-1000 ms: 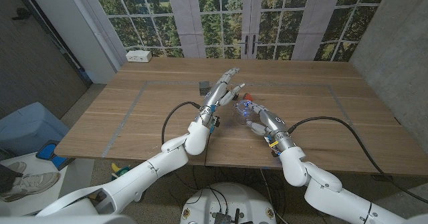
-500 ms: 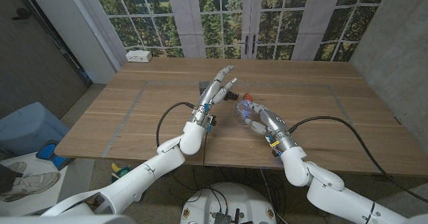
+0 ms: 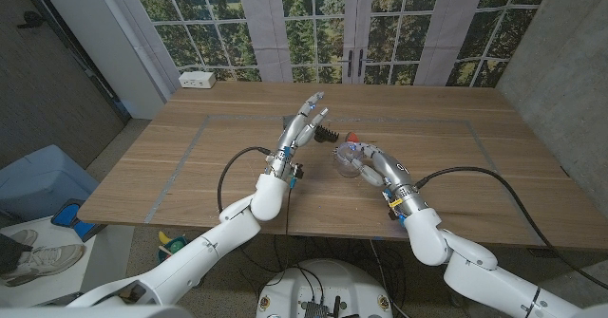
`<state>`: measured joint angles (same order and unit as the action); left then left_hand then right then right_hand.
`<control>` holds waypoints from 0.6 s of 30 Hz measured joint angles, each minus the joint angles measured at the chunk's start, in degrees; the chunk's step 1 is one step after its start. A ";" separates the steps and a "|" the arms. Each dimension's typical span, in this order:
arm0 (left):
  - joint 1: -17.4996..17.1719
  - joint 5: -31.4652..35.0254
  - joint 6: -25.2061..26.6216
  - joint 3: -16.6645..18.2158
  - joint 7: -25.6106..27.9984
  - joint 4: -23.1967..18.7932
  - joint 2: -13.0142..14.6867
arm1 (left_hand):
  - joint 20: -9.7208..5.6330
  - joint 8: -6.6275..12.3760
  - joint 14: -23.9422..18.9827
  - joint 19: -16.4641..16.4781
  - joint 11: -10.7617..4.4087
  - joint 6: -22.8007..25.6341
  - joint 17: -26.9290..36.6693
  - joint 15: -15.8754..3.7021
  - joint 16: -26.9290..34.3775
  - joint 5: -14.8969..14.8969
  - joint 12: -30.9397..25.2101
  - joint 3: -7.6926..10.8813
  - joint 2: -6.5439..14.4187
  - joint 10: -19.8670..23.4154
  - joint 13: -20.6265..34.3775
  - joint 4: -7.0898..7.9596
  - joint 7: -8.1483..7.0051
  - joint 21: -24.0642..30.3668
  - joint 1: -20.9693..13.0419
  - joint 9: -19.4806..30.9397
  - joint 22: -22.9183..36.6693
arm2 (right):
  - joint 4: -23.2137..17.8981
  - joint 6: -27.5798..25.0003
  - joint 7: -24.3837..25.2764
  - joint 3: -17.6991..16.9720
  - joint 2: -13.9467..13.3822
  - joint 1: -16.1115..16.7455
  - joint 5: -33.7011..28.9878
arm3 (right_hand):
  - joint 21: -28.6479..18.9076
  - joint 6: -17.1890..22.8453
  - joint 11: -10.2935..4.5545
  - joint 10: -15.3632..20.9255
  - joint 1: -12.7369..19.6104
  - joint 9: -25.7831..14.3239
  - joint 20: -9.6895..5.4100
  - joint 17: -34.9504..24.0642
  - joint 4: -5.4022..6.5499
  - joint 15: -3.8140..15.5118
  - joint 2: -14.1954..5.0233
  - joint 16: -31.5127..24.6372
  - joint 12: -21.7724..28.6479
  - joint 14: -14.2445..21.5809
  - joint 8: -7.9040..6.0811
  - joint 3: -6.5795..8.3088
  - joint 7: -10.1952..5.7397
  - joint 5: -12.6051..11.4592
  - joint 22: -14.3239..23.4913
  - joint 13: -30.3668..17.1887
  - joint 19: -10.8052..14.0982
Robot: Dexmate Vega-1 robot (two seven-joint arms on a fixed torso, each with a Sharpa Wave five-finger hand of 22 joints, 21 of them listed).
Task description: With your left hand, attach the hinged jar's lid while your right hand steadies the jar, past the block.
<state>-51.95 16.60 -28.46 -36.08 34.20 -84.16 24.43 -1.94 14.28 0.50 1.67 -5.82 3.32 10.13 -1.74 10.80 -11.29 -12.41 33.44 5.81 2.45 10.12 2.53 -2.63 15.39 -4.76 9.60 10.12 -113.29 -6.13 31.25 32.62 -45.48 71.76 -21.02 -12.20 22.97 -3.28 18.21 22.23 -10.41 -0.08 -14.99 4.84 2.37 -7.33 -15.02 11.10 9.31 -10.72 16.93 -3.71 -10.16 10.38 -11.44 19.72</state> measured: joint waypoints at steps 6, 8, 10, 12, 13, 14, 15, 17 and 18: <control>-0.87 -1.64 -0.23 1.00 -0.74 -0.54 -0.14 | 0.00 -0.32 0.22 0.00 0.00 -0.02 0.00 -0.22 -0.21 0.00 0.00 0.31 0.00 0.00 -0.20 0.64 -0.02 0.00 0.00 0.00 0.00 | 1.09 4.00 1.13 -1.28 0.60 0.51 0.77 | 0.00 -1.41 0.13 -1.06 -1.69 0.03 0.00 -0.02 0.71 -0.33 0.05 0.00 -0.30 -0.33 0.36 -0.71 -1.41 0.00 -0.01 0.00 0.00; -1.24 -2.63 -0.28 1.47 -1.23 -0.83 -0.21 | 0.00 -0.33 0.28 0.00 0.00 0.20 0.00 -0.16 -0.21 0.00 0.00 0.31 -0.24 0.00 -0.27 0.65 -0.24 -0.20 0.24 0.00 0.00 | 1.49 4.91 1.39 -1.63 0.84 0.62 0.95 | 0.00 -1.41 0.19 -1.16 -1.87 0.03 0.00 0.08 0.71 -0.33 0.23 0.07 -0.30 -0.32 0.36 -0.71 -1.41 0.00 0.00 0.00 0.00; -1.54 -3.35 -0.30 1.83 -1.59 -1.05 -0.26 | 0.00 -0.33 0.43 0.00 0.02 0.29 0.00 0.00 -0.21 0.00 0.42 0.54 -0.23 -0.02 -0.27 0.88 -0.34 -0.45 0.23 0.00 0.00 | 1.89 6.04 1.71 -2.00 1.14 0.76 1.16 | 0.00 -1.72 -0.10 -1.45 -1.87 0.03 -0.01 0.11 0.71 -0.33 0.24 0.23 -0.30 -0.32 0.36 -0.71 -1.72 0.00 0.00 0.00 0.00; -1.61 -3.97 -0.30 1.92 -1.91 -1.12 -0.27 | 0.00 -0.60 0.43 0.00 0.21 0.29 0.00 0.00 -0.21 0.00 0.43 0.54 -0.22 -0.22 -0.27 0.88 -0.34 -0.45 0.24 0.00 0.00 | 2.21 6.32 1.79 -2.30 1.39 0.84 1.22 | 0.00 -1.72 -0.10 -1.45 -1.87 0.03 -0.01 0.11 0.70 -0.33 0.24 0.23 -0.30 -0.32 0.36 -0.71 -1.72 0.00 0.00 -0.01 0.00; -2.14 -4.69 -0.30 2.56 -2.28 -1.53 -0.37 | 0.00 -0.76 0.43 0.00 0.21 0.29 0.00 0.00 -0.21 0.00 0.43 0.66 -0.22 -0.22 -0.27 1.00 -0.34 -0.45 0.25 0.00 0.01 | 2.53 8.01 2.15 -2.61 1.64 0.90 1.69 | 0.00 -1.72 -0.10 -1.45 -1.88 0.02 -0.01 0.10 0.70 -0.33 0.24 0.23 -0.30 -0.32 0.36 -0.71 -1.72 0.00 0.00 -0.01 0.00; -2.29 -5.12 -0.30 2.72 -2.49 -1.66 -0.40 | 0.00 -0.76 0.43 0.00 0.21 0.29 0.01 0.00 -0.21 0.00 0.43 0.78 -0.01 -0.22 -0.27 1.12 -0.34 -0.45 0.46 0.00 0.01 | 2.69 8.61 2.24 -2.77 1.77 0.93 1.88 | 0.00 -1.72 -0.10 -1.45 -1.88 0.02 -0.01 0.10 0.70 -0.33 0.24 0.23 -0.30 -0.32 0.36 -0.71 -1.72 0.00 0.00 -0.01 0.00; -2.40 -5.61 -0.30 2.85 -2.72 -1.75 -0.42 | 0.00 -0.76 0.43 0.00 0.21 0.29 0.01 0.00 -0.21 0.00 0.43 0.78 -0.01 -0.22 -0.27 1.12 -0.34 -0.45 0.46 0.01 0.01 | 2.91 8.99 2.28 -2.99 1.96 0.96 2.02 | 0.00 -1.91 -0.10 -1.45 -1.89 0.03 -0.01 0.11 0.70 -0.33 0.24 0.23 -0.30 -0.32 0.36 -0.71 -1.53 0.00 0.00 -0.01 0.00; -2.77 -6.45 -0.30 3.28 -3.08 -2.04 -0.45 | 0.00 -0.76 0.43 0.00 0.21 0.29 0.01 -0.01 -0.43 0.00 0.43 0.78 -0.17 -0.22 -0.27 1.12 -0.34 -0.45 0.62 0.00 0.01 | 3.26 10.25 2.44 -3.28 2.22 1.01 2.51 | 0.00 -2.03 -0.10 -1.88 -2.52 0.02 -0.01 0.10 0.70 -0.33 0.85 0.23 -0.30 -0.32 0.36 -0.71 -1.41 0.00 0.00 -0.01 0.00; -3.03 -7.19 -0.30 3.57 -3.43 -2.25 -0.47 | 0.00 -0.76 0.43 0.00 0.21 0.29 0.01 0.00 -0.43 0.00 0.43 0.78 -0.18 -0.22 -0.27 1.12 -0.34 -0.45 0.62 0.00 0.01 | 3.68 11.05 2.48 -3.58 2.53 1.03 2.87 | 0.00 -2.03 -0.08 -2.04 -2.90 0.02 -0.01 0.10 0.70 -0.33 0.42 0.23 -0.30 -0.32 0.36 -0.71 -1.41 -0.01 0.00 -0.01 0.00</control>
<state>-54.98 9.41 -28.76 -32.51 30.77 -86.41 23.96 -1.94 13.52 0.93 1.67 -5.61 3.61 10.14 -1.74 10.37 -11.29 -11.98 34.23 5.64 2.23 9.85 3.65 -2.97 14.94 -4.14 9.60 10.13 -109.61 4.92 33.73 29.04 -42.95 72.78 -18.15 -12.20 20.94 -3.36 16.16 19.34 -10.39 -0.09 -14.89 5.54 2.04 -6.91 -14.80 10.80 8.99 -10.36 16.23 -5.12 -10.17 10.38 -11.45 19.73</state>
